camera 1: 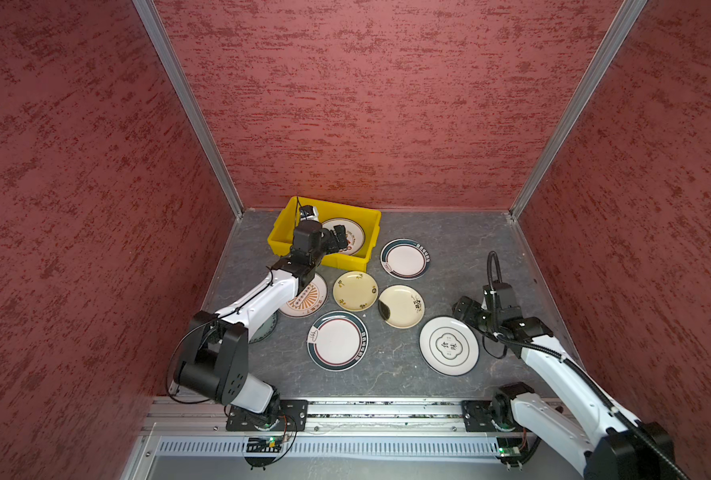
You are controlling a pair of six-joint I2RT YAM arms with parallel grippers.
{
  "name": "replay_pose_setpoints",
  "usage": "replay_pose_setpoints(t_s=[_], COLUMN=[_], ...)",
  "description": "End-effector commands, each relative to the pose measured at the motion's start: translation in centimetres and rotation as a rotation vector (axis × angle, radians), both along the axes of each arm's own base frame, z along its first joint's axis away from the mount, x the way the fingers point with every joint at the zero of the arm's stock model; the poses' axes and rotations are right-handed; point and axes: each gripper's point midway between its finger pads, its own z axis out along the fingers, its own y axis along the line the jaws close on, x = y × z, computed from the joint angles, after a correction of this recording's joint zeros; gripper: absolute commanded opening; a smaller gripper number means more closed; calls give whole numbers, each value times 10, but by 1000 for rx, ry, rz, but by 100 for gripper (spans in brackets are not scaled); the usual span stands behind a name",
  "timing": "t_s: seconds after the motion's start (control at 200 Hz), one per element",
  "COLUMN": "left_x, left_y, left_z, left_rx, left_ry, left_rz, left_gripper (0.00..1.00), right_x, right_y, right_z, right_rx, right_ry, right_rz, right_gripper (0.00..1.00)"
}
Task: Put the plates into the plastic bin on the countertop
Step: 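Open left gripper and rise from bin while right gripper moves to cloud-logo plate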
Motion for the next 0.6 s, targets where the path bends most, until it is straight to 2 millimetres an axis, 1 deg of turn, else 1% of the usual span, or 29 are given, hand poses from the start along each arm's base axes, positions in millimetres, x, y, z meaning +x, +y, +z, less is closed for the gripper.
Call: replay_pose_setpoints(t_s=[0.0, 0.075, 0.15, 0.256, 0.341, 0.396, 0.456, 0.596], left_x=[-16, -30, -42, -54, -59, -61, -63, -65], left_y=[-15, -23, -27, -31, -30, -29, -28, -25], left_z=[14, 13, 11, 16, 19, 19, 18, 13], left_rx=[-81, -117, -161, -194, -194, -185, -176, -160], left_ry=[-38, -34, -25, -32, -33, -30, -25, -9], left_rz=[-52, -93, -120, -151, -160, -161, -161, -156], left_gripper=[99, 99, 99, 99, 99, 99, 99, 99], right_x=[1, -1, -3, -5, -6, -9, -12, -9], right_y=[-3, -6, -4, -3, -4, -9, -19, -19], right_z=[-8, -15, -22, -33, -38, -40, -41, -39], right_rx=[21, 10, 23, 31, 27, 2, -39, -41], right_ry=[4, 19, 36, 60, 74, 87, 101, 88], right_rz=[-20, -22, -10, -14, -19, -34, -72, -69], right_gripper=[99, 99, 99, 98, 97, 95, 92, 88])
